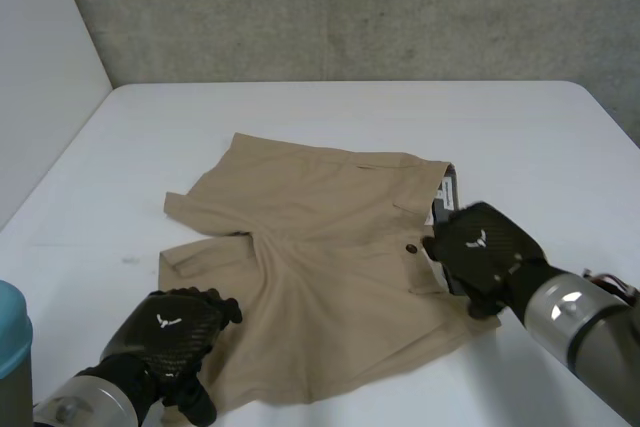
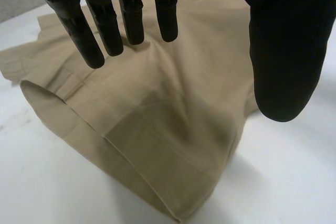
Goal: Fold the shorts.
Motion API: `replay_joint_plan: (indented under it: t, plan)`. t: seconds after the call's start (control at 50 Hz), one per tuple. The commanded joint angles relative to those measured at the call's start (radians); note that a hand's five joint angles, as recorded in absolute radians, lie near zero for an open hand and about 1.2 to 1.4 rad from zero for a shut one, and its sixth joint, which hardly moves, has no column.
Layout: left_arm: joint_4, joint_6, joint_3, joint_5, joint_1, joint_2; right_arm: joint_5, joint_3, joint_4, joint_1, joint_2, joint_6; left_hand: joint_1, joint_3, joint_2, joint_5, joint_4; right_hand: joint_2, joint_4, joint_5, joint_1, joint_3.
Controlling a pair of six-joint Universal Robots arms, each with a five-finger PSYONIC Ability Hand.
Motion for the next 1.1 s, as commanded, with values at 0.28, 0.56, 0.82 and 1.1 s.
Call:
replay_joint_plan:
  t: [0.28,0.56,0.82,1.1]
  plan:
    - [0.044,0.005,-0.009,-0.001,0.006,-0.005,-0.177,0.097,-0.031,-0.088,0.143,-0.039,0.015,0.028,0.03,0.037,0.035,0.13,0.147,0.144,0.209,0.153]
    - [0.047,0.009,-0.033,-0.001,0.006,-0.008,-0.163,0.071,-0.168,-0.087,0.18,0.013,0.015,0.028,0.03,0.037,0.035,0.819,0.836,0.833,0.898,0.842]
    - [0.046,0.005,-0.027,-0.007,-0.006,-0.056,0.083,-0.082,-0.141,0.036,0.215,0.4,0.012,0.025,0.027,0.034,0.032,0.819,0.836,0.833,0.898,0.842]
    - [0.049,0.003,0.021,-0.107,-0.077,-0.208,0.179,-0.127,-0.098,0.056,0.239,0.441,0.018,0.03,0.033,0.04,0.038,0.819,0.836,0.833,0.898,0.842]
